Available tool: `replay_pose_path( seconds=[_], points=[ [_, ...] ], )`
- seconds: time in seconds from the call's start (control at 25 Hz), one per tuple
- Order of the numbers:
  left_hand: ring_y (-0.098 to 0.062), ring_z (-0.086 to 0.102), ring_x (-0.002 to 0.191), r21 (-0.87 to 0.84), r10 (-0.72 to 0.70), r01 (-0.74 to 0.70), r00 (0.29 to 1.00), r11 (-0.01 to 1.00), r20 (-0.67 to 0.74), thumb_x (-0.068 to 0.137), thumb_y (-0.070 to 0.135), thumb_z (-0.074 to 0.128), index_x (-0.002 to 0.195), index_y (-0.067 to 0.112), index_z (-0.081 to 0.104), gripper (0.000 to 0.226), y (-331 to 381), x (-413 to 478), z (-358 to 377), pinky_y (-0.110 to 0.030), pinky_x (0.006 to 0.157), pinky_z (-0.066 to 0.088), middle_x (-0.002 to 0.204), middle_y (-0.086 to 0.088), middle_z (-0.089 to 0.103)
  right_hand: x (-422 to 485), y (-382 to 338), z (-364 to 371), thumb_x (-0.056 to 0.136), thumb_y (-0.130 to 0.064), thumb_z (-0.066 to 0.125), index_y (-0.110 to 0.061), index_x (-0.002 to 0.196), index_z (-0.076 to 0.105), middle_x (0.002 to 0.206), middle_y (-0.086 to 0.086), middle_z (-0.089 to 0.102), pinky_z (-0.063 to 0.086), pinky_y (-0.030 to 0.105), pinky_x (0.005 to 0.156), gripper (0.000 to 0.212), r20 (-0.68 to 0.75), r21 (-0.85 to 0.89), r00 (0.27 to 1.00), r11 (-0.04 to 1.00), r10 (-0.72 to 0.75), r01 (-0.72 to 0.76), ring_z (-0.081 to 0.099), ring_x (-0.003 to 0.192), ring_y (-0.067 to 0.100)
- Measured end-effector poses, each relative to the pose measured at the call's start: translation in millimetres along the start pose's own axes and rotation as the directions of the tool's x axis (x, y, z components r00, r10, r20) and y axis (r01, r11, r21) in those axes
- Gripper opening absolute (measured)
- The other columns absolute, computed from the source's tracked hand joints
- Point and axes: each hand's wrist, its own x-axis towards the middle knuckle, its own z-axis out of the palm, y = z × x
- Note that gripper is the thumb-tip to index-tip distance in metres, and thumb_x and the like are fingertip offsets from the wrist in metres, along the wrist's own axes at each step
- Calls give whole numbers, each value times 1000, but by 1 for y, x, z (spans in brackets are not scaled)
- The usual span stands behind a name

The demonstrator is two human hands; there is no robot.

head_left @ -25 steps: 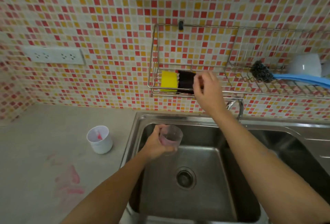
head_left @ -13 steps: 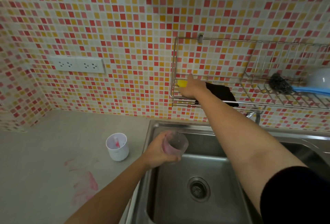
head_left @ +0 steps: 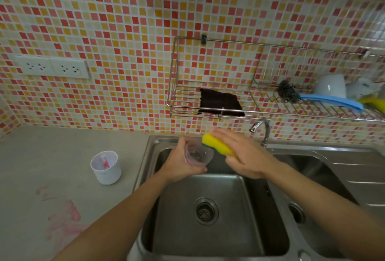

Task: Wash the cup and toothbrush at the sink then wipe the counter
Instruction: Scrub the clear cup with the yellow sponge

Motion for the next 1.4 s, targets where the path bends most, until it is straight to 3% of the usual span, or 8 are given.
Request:
replay_pose_path(
  seconds=[0.12, 0.24, 0.48, 0.6, 0.76, 1.0, 1.24, 1.4],
  points=[
    [6, 50, 112, 72, 98, -98, 995, 993, 3, 56, 24, 87, 123, 29, 38, 83, 14, 0, 20, -12, 91, 44, 119, 18, 53, -11, 13, 11, 74, -37, 36, -21, 142, 37, 148, -1, 39, 41, 32, 96, 70, 153, -148, 983, 981, -106, 129, 52, 115, 20],
    [-10, 51, 112, 228, 297, -286, 955, 931, -14, 57, 32, 81, 120, 20, 49, 71, 19, -2, 31, -34, 97, 45, 117, 4, 55, -17, 25, 17, 68, -42, 46, -20, 135, 46, 140, 1, 49, 47, 31, 81, 71, 266, -283, 944, 921, -193, 268, 61, 92, 23],
    [-10, 40, 119, 304, 324, -279, 940, 911, -110, 58, 33, 86, 128, 15, 41, 85, 27, -3, 43, -31, 103, 39, 123, 6, 42, -8, 37, 25, 80, -17, 54, -24, 113, 59, 112, -8, 66, 45, 30, 62, 34, 91, -561, 912, 735, -401, 380, 59, 76, 20],
    [-5, 24, 132, 334, 270, -278, 960, 901, 73, 63, 29, 84, 139, 22, 24, 97, 25, 3, 31, -27, 110, 30, 142, 8, 26, -9, 48, 23, 88, -15, 56, -25, 100, 65, 91, -10, 68, 42, 29, 59, 18, 111, -612, 842, 631, -528, 477, 56, 71, 18],
    [-3, 30, 128, 382, 171, -299, 927, 874, 334, 64, 32, 82, 144, 30, 13, 105, 21, 10, 9, -20, 102, 33, 141, 12, 27, -5, 59, 13, 82, -24, 68, -31, 100, 67, 96, -18, 68, 44, 28, 68, 20, 213, -637, 767, 509, -605, 578, 57, 77, 15],
    [-10, 47, 101, 524, 386, -407, 909, 748, 154, 65, 26, 83, 118, 13, 34, 73, 9, 18, 7, -8, 66, 41, 115, -2, 43, -1, 35, 38, 75, -21, 71, -30, 110, 63, 110, -11, 68, 47, 38, 76, 37, 153, -339, 949, 887, -277, 314, 56, 85, 24],
    [-22, 44, 111, 668, 727, -586, 680, 458, 98, 75, 42, 69, 118, 3, 39, 66, -4, 22, 13, -22, 90, 44, 119, -11, 38, -5, 35, 32, 60, -14, 81, -23, 110, 65, 111, -8, 68, 50, 39, 66, 54, 138, -318, 946, 891, -294, 323, 53, 77, 24],
    [-27, 44, 108, 702, 770, -539, 638, 466, -21, 79, 44, 62, 120, 3, 37, 63, -3, 22, 23, -28, 87, 44, 119, -14, 36, -9, 23, 26, 72, -29, 76, -21, 110, 62, 111, -6, 66, 43, 36, 85, 40, 129, -153, 976, 970, -173, 192, 45, 89, 16]
  ],
)
